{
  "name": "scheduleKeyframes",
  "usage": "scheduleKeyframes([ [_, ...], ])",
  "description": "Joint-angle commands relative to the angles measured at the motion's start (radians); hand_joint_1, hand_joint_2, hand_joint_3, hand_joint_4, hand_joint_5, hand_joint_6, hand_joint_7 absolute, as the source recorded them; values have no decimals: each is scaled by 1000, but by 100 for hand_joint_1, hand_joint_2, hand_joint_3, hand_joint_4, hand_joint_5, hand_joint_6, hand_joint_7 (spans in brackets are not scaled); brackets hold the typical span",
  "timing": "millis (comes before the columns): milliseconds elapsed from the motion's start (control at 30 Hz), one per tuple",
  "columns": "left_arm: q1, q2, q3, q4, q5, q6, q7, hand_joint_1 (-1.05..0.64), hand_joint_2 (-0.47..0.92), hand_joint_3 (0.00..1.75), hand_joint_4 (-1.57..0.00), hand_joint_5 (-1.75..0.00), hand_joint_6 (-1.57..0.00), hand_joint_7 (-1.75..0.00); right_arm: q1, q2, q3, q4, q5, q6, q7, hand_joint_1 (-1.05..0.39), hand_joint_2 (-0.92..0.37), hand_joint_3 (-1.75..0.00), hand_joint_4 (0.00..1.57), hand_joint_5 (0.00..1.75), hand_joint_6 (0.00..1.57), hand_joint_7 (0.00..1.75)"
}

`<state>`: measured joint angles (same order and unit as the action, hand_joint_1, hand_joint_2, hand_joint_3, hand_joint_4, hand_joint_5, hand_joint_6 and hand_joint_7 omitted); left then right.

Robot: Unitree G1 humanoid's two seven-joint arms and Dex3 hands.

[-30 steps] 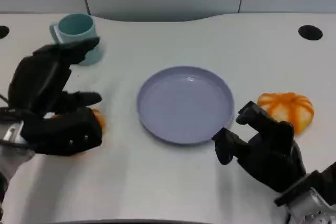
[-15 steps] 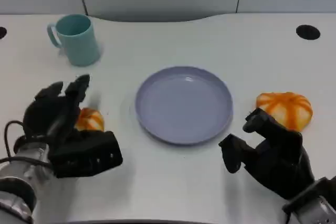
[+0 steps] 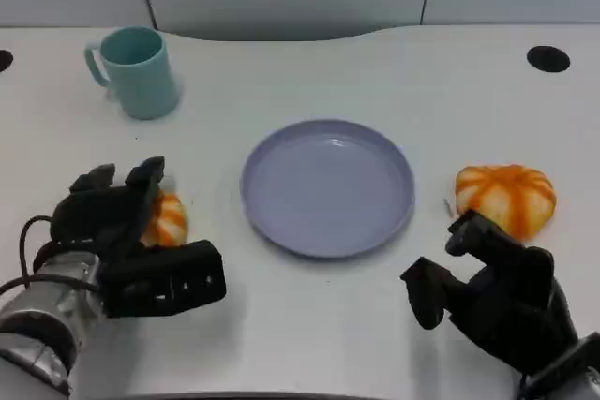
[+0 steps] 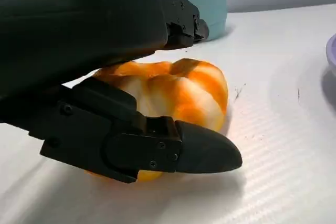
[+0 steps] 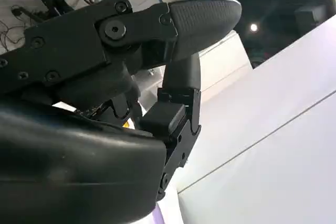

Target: Grasp the bread from the table and place it into the plate.

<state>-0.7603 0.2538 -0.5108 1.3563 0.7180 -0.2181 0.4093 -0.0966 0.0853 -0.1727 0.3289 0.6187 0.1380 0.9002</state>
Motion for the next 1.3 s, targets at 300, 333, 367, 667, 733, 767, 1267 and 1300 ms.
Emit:
scheduleKeyframes([
  [300, 17, 26, -14, 15, 20, 32, 116, -11, 86, 1, -61, -15, -63, -6, 19, -19, 2, -43, 10, 14, -17, -76, -92, -24, 81, 162, 75, 112],
  [333, 18, 28, -22, 16, 28, 27, 131, -7, 88, 1, -70, -17, -75, -7, 15, -21, 0, -37, 12, 16, -14, -75, -92, -24, 81, 162, 75, 112],
  [367, 19, 31, -26, 17, 33, 22, 136, -9, 89, 1, -78, -20, -85, -9, 14, -23, 0, -37, 15, 23, -17, -76, -92, -23, 82, 161, 75, 110],
  [667, 21, 42, -18, 16, 35, -20, 183, -17, 87, 0, -76, -69, -107, -2, 15, -21, -4, -50, 17, 22, -19, -76, -92, -22, 83, 158, 78, 106],
  [733, 18, 45, -15, 16, 33, -30, 192, -18, 89, 0, -63, -100, -110, -2, 16, -15, -7, -45, 15, 4, -15, -75, -92, -24, 81, 157, 76, 105],
  [767, 17, 45, -14, 16, 32, -33, 194, -18, 89, 0, -60, -107, -111, -2, 16, -13, -7, -42, 14, -3, -14, -75, -92, -24, 81, 157, 76, 105],
  [1267, -27, 61, 21, 1, 12, -123, 230, -15, 88, 1, -74, -50, -102, 0, 1, -11, -8, -26, 25, 4, -19, -75, -92, -24, 80, 159, 74, 107],
  [1300, -28, 66, 34, -8, -1, -158, 235, -15, 89, 1, -74, -47, -102, 0, 0, -9, -7, -20, 20, -12, -14, -75, -92, -24, 80, 159, 74, 107],
])
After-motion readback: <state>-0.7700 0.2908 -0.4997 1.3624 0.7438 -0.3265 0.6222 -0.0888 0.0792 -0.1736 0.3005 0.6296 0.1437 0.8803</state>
